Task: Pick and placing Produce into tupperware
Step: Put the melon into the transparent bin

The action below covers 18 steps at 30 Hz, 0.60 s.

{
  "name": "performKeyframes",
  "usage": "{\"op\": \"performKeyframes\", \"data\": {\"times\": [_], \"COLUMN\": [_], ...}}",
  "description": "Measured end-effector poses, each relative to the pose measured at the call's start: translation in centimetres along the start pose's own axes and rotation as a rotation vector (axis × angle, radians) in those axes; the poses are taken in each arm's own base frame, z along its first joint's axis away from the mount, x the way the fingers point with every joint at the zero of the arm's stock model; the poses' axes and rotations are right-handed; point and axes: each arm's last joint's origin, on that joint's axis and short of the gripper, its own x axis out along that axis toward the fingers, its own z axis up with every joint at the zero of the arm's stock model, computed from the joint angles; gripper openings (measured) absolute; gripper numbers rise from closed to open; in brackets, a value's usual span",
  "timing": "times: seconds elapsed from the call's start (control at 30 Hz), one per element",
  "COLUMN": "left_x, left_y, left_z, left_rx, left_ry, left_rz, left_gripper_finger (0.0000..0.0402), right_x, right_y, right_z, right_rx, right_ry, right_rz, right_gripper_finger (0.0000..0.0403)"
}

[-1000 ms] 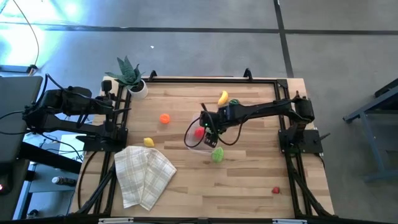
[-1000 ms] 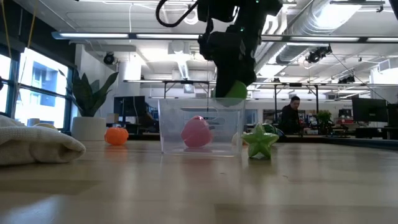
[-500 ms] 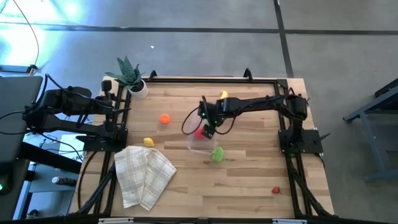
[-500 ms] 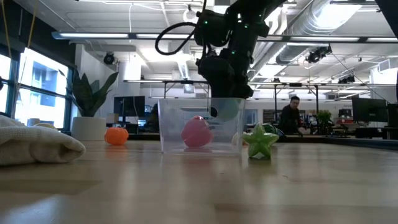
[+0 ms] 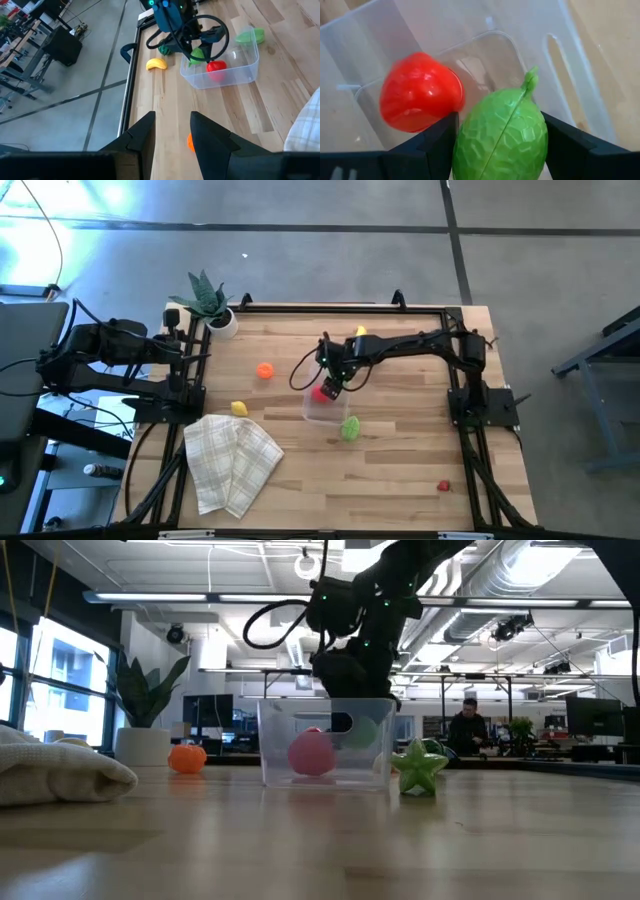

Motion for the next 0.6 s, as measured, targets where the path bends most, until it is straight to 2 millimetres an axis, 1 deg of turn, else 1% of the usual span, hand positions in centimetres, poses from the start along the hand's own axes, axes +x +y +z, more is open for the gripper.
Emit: {"op": "performKeyframes", "data": {"times": [0.2, 0.37, 0.6], "left_x": [0.0, -0.01, 0.0], "left_y": [0.0, 0.0, 0.0], "left_z": [0.0, 0.0, 0.0], "left_rx": [0.0, 0.0, 0.0], "left_ry": [0.0, 0.0, 0.0], "left_rz": [0.001, 0.0, 0.001], "left_gripper_finger": [0.0113, 0.0113, 0.0113], "right_x": [0.81, 0.99, 1.03], "right_y": [0.26, 0.61, 0.59], "right_z": [-0.14, -0.29, -0.34], "right_rx": [-0.007, -0.019, -0.019], "right_ry": [0.013, 0.011, 0.012], "right_rz": [-0.007, -0.023, -0.035], "right_gripper_finger": [0.0238, 0.0238, 0.0238]}}
